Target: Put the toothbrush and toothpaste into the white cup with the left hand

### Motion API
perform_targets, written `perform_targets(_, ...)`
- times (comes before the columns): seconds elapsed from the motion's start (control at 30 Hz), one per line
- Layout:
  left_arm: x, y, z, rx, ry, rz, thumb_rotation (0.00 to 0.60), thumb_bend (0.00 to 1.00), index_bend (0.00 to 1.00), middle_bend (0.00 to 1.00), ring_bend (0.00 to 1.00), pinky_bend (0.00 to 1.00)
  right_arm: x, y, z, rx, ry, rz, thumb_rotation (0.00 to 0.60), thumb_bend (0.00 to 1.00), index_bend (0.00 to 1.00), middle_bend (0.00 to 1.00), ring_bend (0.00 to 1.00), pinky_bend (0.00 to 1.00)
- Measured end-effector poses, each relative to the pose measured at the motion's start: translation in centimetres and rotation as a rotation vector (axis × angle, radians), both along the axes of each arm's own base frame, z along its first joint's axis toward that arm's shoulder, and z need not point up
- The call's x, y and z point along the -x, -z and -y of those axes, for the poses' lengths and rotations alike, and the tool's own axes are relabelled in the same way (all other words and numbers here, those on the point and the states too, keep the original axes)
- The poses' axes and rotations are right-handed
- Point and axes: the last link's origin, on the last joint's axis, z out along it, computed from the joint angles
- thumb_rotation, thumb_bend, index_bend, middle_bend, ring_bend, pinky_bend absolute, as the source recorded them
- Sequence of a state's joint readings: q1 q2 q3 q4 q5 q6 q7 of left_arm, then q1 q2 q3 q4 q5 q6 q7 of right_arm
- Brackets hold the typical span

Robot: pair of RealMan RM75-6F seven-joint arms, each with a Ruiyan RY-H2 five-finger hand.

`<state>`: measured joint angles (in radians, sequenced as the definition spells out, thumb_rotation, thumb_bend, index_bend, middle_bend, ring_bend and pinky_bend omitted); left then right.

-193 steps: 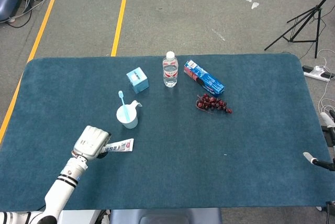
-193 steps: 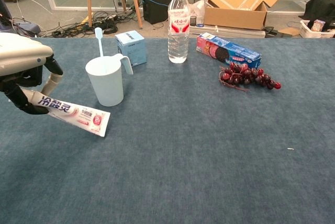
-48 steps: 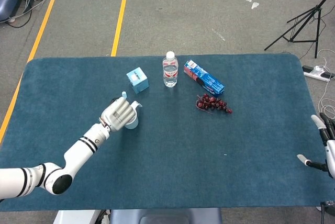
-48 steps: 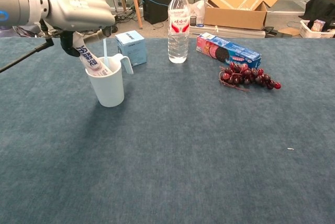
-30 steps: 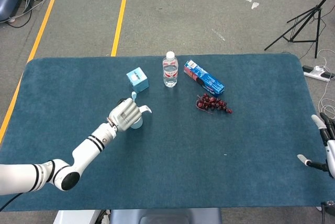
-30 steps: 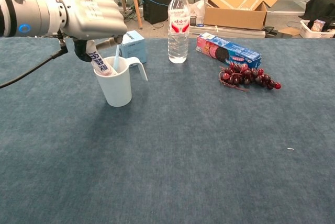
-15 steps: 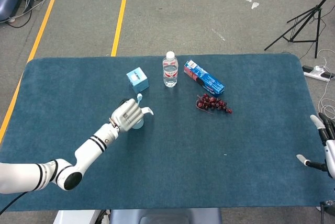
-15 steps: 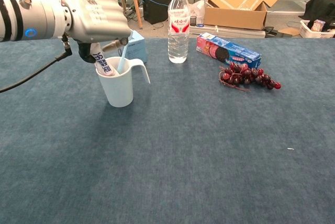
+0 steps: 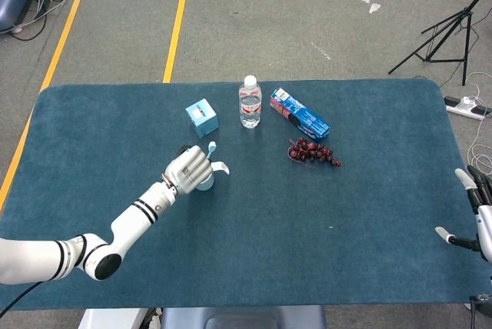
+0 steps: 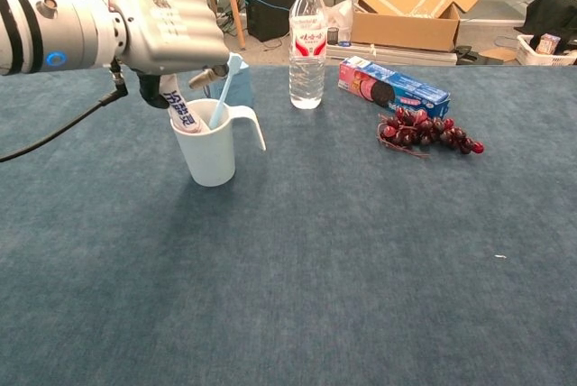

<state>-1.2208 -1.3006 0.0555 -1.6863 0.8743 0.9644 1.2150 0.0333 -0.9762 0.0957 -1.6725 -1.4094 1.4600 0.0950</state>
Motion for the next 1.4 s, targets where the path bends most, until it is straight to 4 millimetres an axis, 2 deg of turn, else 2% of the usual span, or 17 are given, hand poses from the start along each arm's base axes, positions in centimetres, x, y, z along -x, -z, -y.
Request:
perform_targets(0.8,-0.8,1.4,0.2,0.012,0.053,0.010,0.600,0.31,0.47,1.00,1.00,1.00,0.1,-0.2,0.1,0.003,0.002,0.005,0.600,0.00,0.01,0.00,0.00,0.26)
perform_targets(1.07,-0.8,1.4,0.2,-0.008,0.085,0.008,0.600,0.11,0.47,1.00,1.00,1.00,0.1,-0.1,0.1,0.002,0.002,0.005,0.600,0.00,0.01,0.00,0.00,0.26)
perform_targets(1.27,-0.8,1.3,0.2,-0.014,0.102,0.010,0.600,0.03,0.46,1.00,1.00,1.00,0.1,-0.1,0.1,0.001,0.003,0.004,0.600,0.00,0.01,0.00,0.00,0.26)
perform_targets(1.4,-0.8,1.4,0.3,-0.012,0.108,0.011,0.600,0.03,0.46,1.00,1.00,1.00,0.1,-0.1,0.1,0.001,0.004,0.003,0.600,0.00,0.01,0.00,0.00,0.26)
